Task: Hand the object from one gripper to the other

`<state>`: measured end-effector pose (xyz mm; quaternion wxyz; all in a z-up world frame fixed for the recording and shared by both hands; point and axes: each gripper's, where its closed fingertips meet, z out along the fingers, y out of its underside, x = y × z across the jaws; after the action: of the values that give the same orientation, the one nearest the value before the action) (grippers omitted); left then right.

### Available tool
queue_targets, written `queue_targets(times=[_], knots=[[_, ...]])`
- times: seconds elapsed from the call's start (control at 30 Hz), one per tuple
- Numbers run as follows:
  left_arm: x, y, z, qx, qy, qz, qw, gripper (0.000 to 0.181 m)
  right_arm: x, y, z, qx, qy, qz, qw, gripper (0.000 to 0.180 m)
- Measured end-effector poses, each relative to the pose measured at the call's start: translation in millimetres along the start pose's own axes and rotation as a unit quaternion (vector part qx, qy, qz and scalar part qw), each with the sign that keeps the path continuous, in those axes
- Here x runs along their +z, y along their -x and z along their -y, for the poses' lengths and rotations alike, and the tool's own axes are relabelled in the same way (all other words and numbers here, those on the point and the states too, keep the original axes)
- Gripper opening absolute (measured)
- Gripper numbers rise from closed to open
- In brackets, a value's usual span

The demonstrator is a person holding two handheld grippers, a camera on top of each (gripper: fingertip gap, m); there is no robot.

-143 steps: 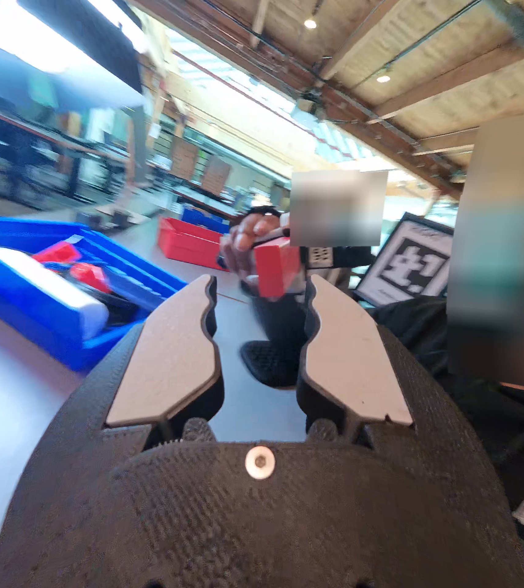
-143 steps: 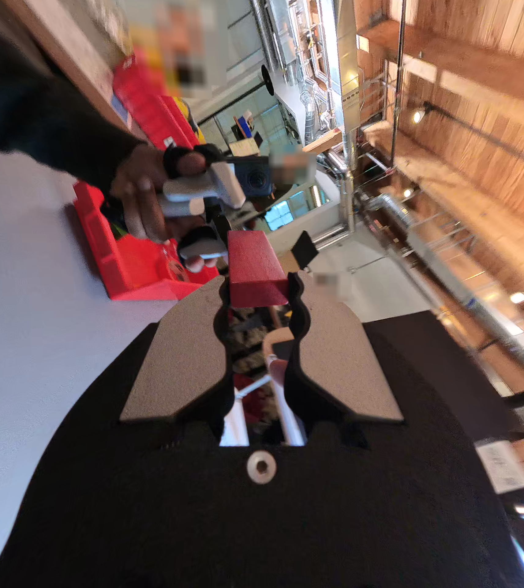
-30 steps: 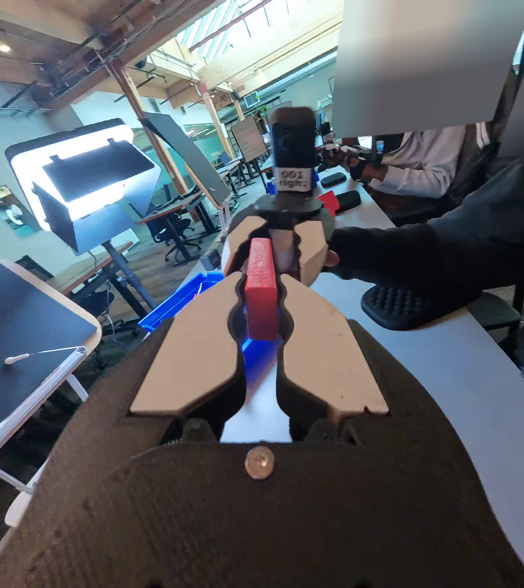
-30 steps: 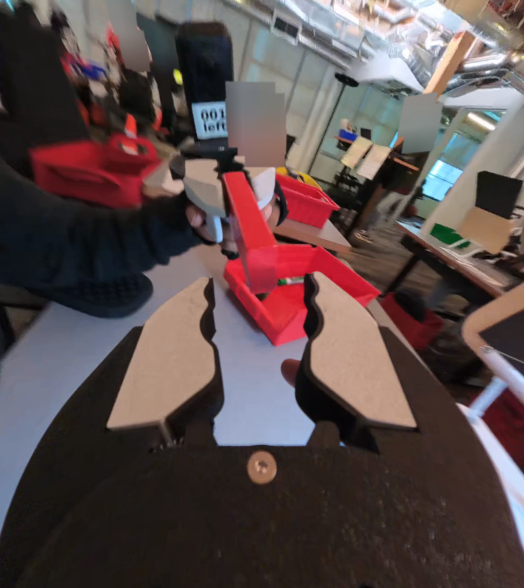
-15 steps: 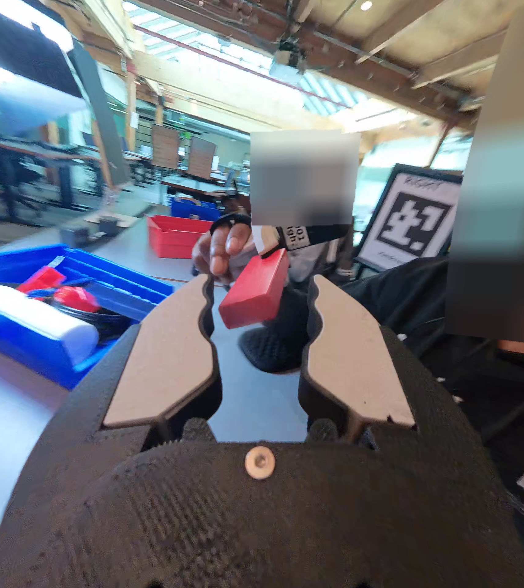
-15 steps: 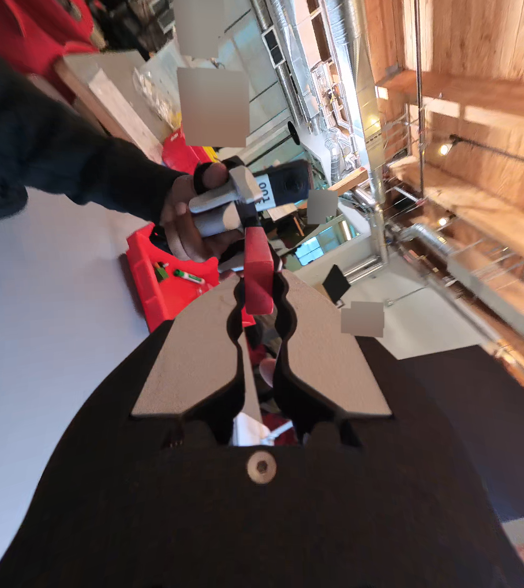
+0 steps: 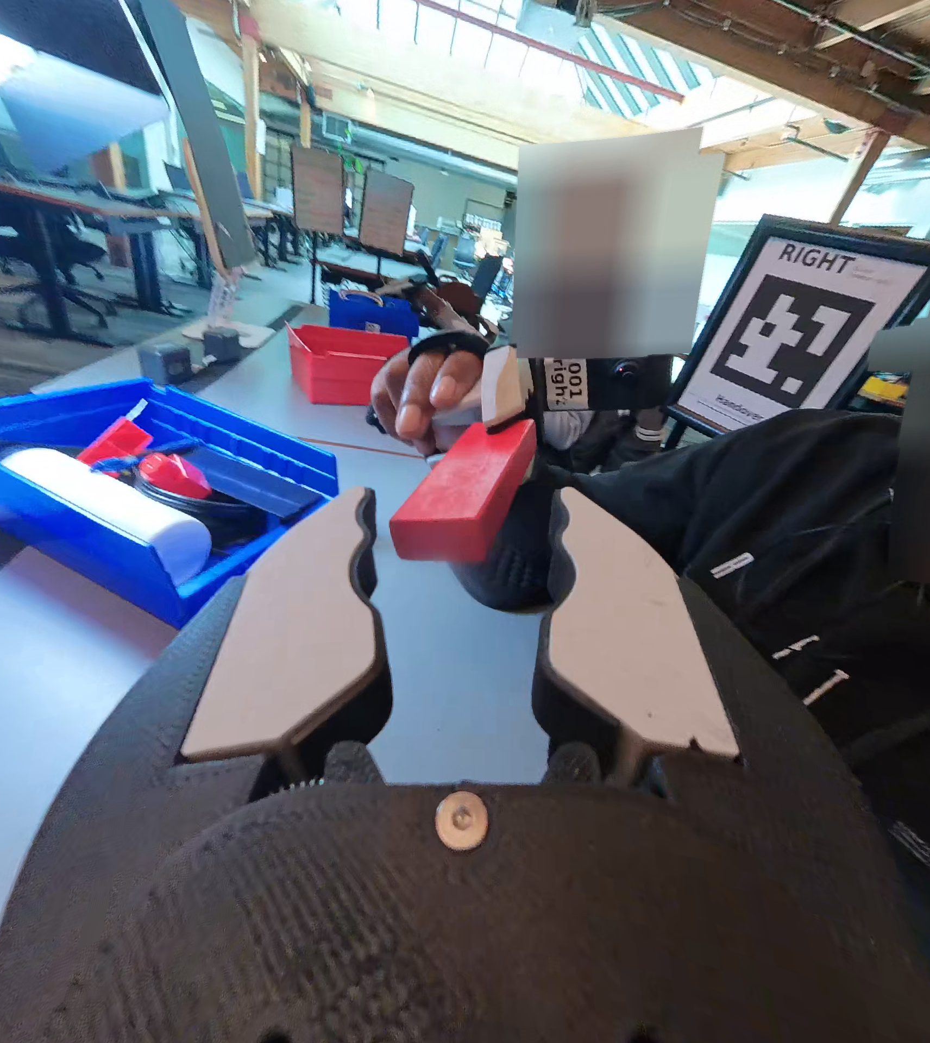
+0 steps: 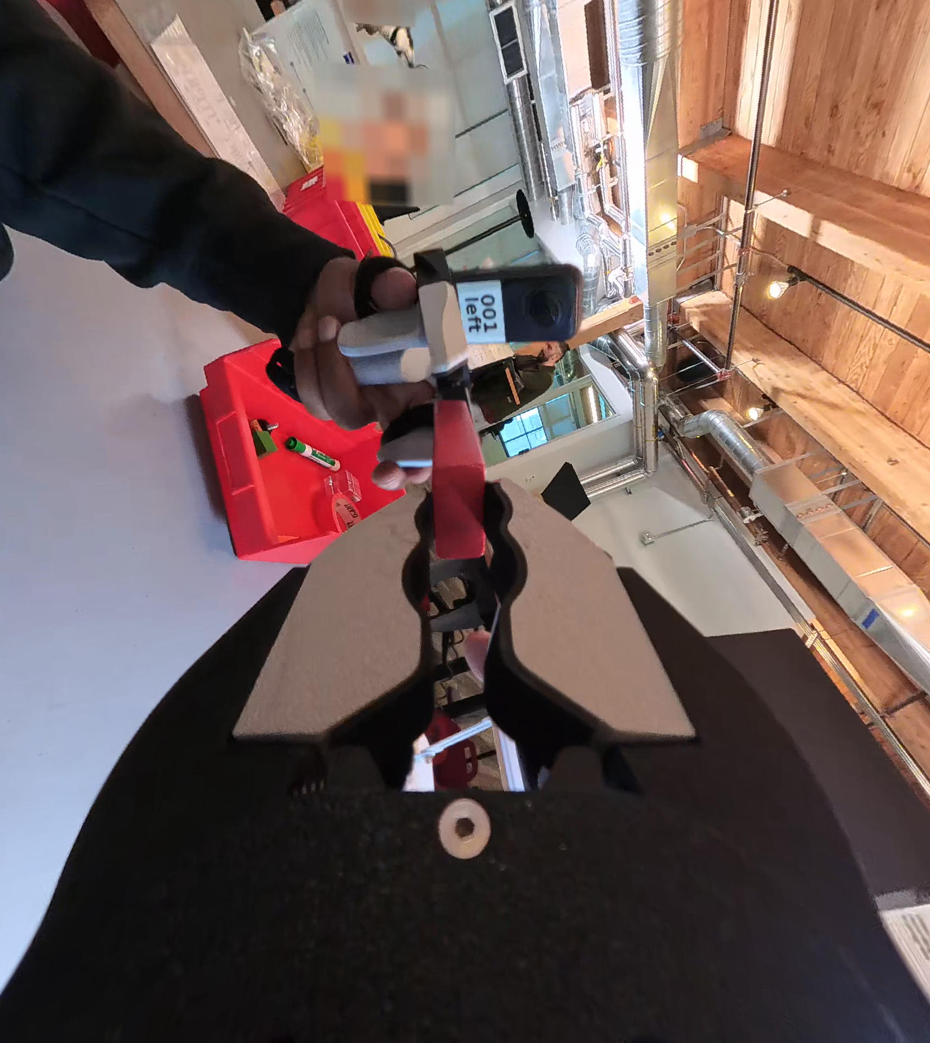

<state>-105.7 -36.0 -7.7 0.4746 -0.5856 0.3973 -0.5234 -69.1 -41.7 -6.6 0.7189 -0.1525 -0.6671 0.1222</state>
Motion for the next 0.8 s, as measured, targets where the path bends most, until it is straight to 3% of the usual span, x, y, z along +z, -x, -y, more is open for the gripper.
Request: queue_targets(times=[0.07,0.13,0.23,0.33,0.43,0.53,0.57,0.63,0.7,0.8], knots=[[6.4,-0.2,-9.1,-0.023,0.018,-0.016,0.999,0.060,1.3,2.6,1.3,-0.001,-0.001,0.005,1.000,0.017],[10.5,-2.8,-11.6,-0.037,0.018,-0.040,0.998,0.039,1.3,2.5,1.9,-0.006,-0.002,0.002,1.000,0.017],[9.8,1.6,-6.5,-0.010,0.006,-0.021,1.000,0.036,1.3,-3.5,-9.5,0.014,0.025,-0.012,1.000,0.017],[5.5,11.7,-2.2,0.080,0.011,0.054,0.995,0.036,-0.8,-10.2,-19.6,0.156,0.023,0.009,0.987,0.036],[3.7,15.1,-4.7,0.182,0.052,0.119,0.975,0.036,-4.1,-12.3,-26.2,0.312,0.021,0.058,0.948,0.061],[11.0,11.3,-12.6,0.257,0.099,0.145,0.950,0.036,-2.5,4.7,-28.5,0.374,0.036,0.123,0.919,0.070],[14.6,10.7,-17.3,0.275,0.116,0.150,0.942,0.036,-0.2,10.9,-29.5,0.375,0.043,0.135,0.916,0.066],[19.5,14.6,-24.2,0.288,0.141,0.167,0.932,0.036,2.4,22.4,-33.7,0.355,0.066,0.150,0.920,0.031],[17.8,21.8,-21.5,0.268,0.136,0.189,0.935,0.035,-1.3,20.9,-48.3,0.318,0.114,0.139,0.931,0.031],[-6.2,35.1,4.0,0.212,0.071,0.228,0.948,0.052,-26.7,-14.5,-94.7,0.275,0.217,0.039,0.936,0.031]])
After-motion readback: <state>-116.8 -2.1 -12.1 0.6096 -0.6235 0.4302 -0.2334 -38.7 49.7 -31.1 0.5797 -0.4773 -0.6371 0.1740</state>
